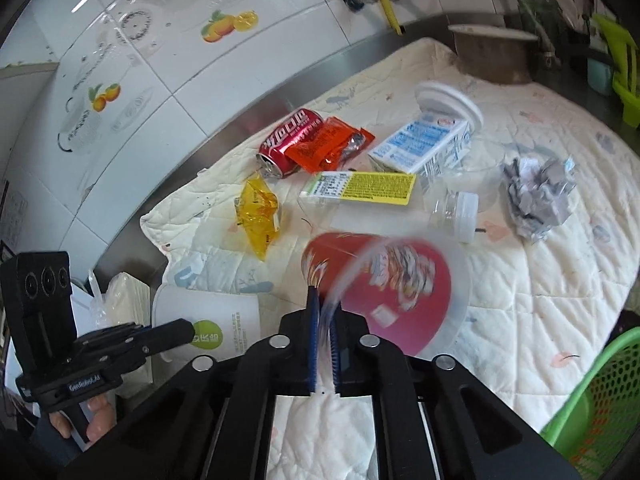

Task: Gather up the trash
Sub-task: 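Carry the white cup with the left tool over the green basket and release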

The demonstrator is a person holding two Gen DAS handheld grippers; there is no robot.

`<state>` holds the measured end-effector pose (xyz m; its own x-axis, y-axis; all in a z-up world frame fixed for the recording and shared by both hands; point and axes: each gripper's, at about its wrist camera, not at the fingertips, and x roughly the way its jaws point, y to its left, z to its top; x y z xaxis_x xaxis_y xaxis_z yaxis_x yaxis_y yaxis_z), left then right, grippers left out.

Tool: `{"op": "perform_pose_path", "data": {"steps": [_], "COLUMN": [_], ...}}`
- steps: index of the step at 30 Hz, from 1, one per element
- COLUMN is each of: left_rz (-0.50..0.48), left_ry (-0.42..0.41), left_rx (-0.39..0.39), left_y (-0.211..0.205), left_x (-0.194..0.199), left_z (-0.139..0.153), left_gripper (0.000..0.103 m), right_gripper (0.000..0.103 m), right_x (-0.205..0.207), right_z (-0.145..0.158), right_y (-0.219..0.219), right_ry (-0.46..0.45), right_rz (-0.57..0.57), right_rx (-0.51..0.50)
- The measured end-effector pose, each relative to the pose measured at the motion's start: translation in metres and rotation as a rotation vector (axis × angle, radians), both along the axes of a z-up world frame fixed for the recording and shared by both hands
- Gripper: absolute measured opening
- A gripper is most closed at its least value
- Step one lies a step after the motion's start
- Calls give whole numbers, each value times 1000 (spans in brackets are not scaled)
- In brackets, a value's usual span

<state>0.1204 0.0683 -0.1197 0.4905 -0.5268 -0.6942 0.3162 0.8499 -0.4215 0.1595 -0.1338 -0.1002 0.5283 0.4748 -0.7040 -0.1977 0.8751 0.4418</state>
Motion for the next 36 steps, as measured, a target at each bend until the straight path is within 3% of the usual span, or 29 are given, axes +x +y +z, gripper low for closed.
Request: {"op": "perform_pose_path", "data": {"steps": [6,13,17,24,31,36], "left_rz": [-62,-250,-376,-553,-653,-686], "left_ry": [-62,-114,-121,-113,-39,24], "left_rx": [-16,-45,-54,-47,18,62], "left_y": [-24,-98,-150,-228,-290,-318], "left_x": [-10,-23,-34,-51,-65,-70], "left_z": [25,45,48,43,9,-18], "left_gripper": [3,3,3,3,3,3], "right_gripper": [5,5,5,5,7,11], "right_x": [-45,-115,-151,-191,-217,-230], "right_z": [32,48,28,-18,-52,-53], "right_y": [-25,-96,-142,-198,-222,-224], "right_ry": [-88,-95,-11,152,274,279], "right_rz": [-34,-246,-374,-509,-566,-581], "right_rx": [-97,-285,-372,-415,-391,-377]}}
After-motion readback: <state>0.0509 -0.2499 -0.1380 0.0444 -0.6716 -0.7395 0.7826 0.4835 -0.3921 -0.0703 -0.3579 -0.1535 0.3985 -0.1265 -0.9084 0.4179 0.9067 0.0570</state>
